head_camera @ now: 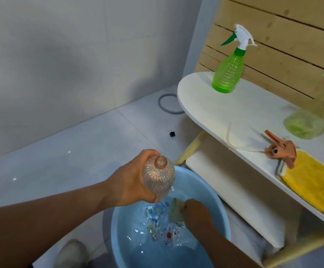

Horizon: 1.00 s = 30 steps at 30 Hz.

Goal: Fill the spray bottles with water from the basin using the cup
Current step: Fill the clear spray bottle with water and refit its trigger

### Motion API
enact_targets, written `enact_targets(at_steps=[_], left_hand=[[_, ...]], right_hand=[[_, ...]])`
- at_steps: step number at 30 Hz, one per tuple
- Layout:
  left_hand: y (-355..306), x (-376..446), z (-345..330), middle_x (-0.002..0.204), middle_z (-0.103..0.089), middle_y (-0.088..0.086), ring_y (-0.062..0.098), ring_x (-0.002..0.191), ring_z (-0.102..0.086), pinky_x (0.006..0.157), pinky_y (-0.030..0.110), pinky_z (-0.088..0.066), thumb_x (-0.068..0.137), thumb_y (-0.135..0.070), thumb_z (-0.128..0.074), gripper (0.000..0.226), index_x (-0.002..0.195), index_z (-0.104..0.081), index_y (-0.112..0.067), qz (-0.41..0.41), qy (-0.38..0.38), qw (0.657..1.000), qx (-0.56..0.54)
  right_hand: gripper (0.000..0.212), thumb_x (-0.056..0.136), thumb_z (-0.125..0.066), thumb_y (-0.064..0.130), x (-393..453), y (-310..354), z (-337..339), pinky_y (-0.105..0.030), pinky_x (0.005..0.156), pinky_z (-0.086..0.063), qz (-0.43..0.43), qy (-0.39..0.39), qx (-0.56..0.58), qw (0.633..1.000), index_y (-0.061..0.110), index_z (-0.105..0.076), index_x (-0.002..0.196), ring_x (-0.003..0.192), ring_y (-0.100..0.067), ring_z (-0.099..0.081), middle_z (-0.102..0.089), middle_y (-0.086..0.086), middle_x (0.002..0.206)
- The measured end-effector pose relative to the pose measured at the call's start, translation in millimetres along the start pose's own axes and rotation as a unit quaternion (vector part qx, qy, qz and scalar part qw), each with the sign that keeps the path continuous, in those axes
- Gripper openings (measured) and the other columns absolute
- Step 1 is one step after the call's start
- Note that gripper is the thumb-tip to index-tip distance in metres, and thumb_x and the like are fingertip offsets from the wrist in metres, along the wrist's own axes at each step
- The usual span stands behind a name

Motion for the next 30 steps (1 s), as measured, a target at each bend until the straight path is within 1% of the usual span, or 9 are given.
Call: enact_targets(at_steps=[2, 4, 7, 11, 14, 18, 22, 24, 30], left_hand=[[1.4, 0.0, 1.1, 0.116, -0.059, -0.030, 0.002, 0.108, -0.063, 0.094, 0.036, -0.058, 0.052, -0.031, -0.099, 0.102, 0.129, -0.037, -0.058, 0.002, 0.007, 1.000, -0.001], [1.1, -1.5, 3.7, 0.116, -0.059, -0.030, 0.003, 0.108, -0.063, 0.093, 0.037, -0.058, 0.052, -0.033, -0.098, 0.102, 0.130, -0.036, -0.057, 0.004, 0.013, 1.000, 0.001], [0.3, -2.6, 7.4, 0.119, -0.060, -0.024, 0.006, 0.110, -0.064, 0.094, 0.040, -0.058, 0.049, -0.037, -0.097, 0.103, 0.129, -0.036, -0.058, 0.010, 0.011, 1.000, 0.000], [-2.5, -7.6, 12.9, 0.116, -0.061, -0.022, 0.009, 0.105, -0.065, 0.092, 0.041, -0.057, 0.041, -0.045, -0.092, 0.102, 0.125, -0.035, -0.059, 0.019, -0.006, 1.000, 0.003], [-7.2, -12.5, 15.9, 0.115, -0.061, -0.022, 0.013, 0.104, -0.065, 0.093, 0.040, -0.056, 0.040, -0.047, -0.089, 0.100, 0.123, -0.034, -0.059, 0.027, -0.019, 0.999, 0.015], [-15.8, -19.0, 16.2, 0.115, -0.060, -0.023, 0.016, 0.106, -0.063, 0.097, 0.040, -0.053, 0.038, -0.053, -0.086, 0.102, 0.124, -0.032, -0.059, 0.034, -0.014, 0.999, 0.030], [-27.1, -25.0, 11.0, 0.109, -0.059, -0.025, 0.015, 0.104, -0.062, 0.098, 0.039, -0.049, 0.036, -0.055, -0.082, 0.100, 0.122, -0.031, -0.059, 0.029, -0.001, 0.999, 0.045], [-29.1, -25.6, 7.1, 0.107, -0.060, -0.025, 0.015, 0.103, -0.061, 0.097, 0.038, -0.050, 0.036, -0.055, -0.083, 0.099, 0.120, -0.030, -0.061, 0.026, 0.007, 0.998, 0.051], [-31.1, -23.0, -2.6, 0.109, -0.060, -0.021, 0.016, 0.103, -0.060, 0.091, 0.034, -0.050, 0.042, -0.053, -0.089, 0.102, 0.127, -0.033, -0.058, 0.011, 0.021, 0.997, 0.069]], right_hand=[[0.019, 0.095, -0.052, 0.019, -0.6, -2.2, 7.2, -0.031, 0.079, -0.050, -0.013, 0.005, 0.060, 0.998, 0.020, -0.062, 0.080, 0.089, -0.021, -0.067, -0.066, 0.000, 0.089], [0.024, 0.091, -0.059, 0.019, -4.0, -4.8, 20.2, -0.029, 0.063, -0.045, -0.040, 0.007, 0.142, 0.989, 0.017, -0.057, 0.067, 0.070, -0.018, -0.058, -0.060, -0.001, 0.073], [0.029, 0.087, -0.069, 0.028, -15.6, -8.0, 48.6, -0.028, 0.054, -0.037, -0.076, 0.000, 0.278, 0.958, 0.013, -0.061, 0.063, 0.056, -0.018, -0.048, -0.054, -0.002, 0.060], [0.029, 0.078, -0.079, 0.032, -47.0, -5.2, 98.8, -0.027, 0.051, -0.032, -0.074, -0.014, 0.393, 0.916, 0.016, -0.061, 0.063, 0.052, -0.017, -0.039, -0.047, -0.001, 0.057], [0.038, 0.078, -0.082, 0.035, -73.3, -2.3, 141.9, -0.029, 0.052, -0.028, -0.037, -0.053, 0.392, 0.918, 0.016, -0.055, 0.059, 0.052, -0.016, -0.034, -0.043, 0.001, 0.053], [0.043, 0.081, -0.083, 0.029, -109.0, 2.8, 192.1, -0.023, 0.046, -0.030, 0.002, -0.112, 0.399, 0.910, 0.018, -0.051, 0.055, 0.040, -0.005, -0.033, -0.045, 0.010, 0.044], [0.033, 0.080, -0.084, 0.035, -134.7, 8.4, 224.7, -0.028, 0.056, -0.041, 0.035, -0.147, 0.393, 0.907, 0.016, -0.062, 0.063, 0.054, -0.009, -0.049, -0.062, 0.007, 0.058], [0.033, 0.079, -0.085, 0.036, -141.6, 13.2, 236.3, -0.030, 0.058, -0.040, 0.048, -0.160, 0.384, 0.908, 0.016, -0.064, 0.064, 0.057, -0.010, -0.050, -0.062, 0.007, 0.059], [0.030, 0.083, -0.082, 0.033, -158.7, 25.9, 261.4, -0.011, 0.058, -0.039, 0.088, -0.197, 0.347, 0.913, 0.006, -0.071, 0.075, 0.061, 0.001, -0.047, -0.061, 0.000, 0.064]])
Point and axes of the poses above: each hand's wrist, its own x-axis towards the middle knuckle, its own z-axis out of the back of the hand, y = z × x, the point moved 1 cm from there along x, towards the middle knuckle
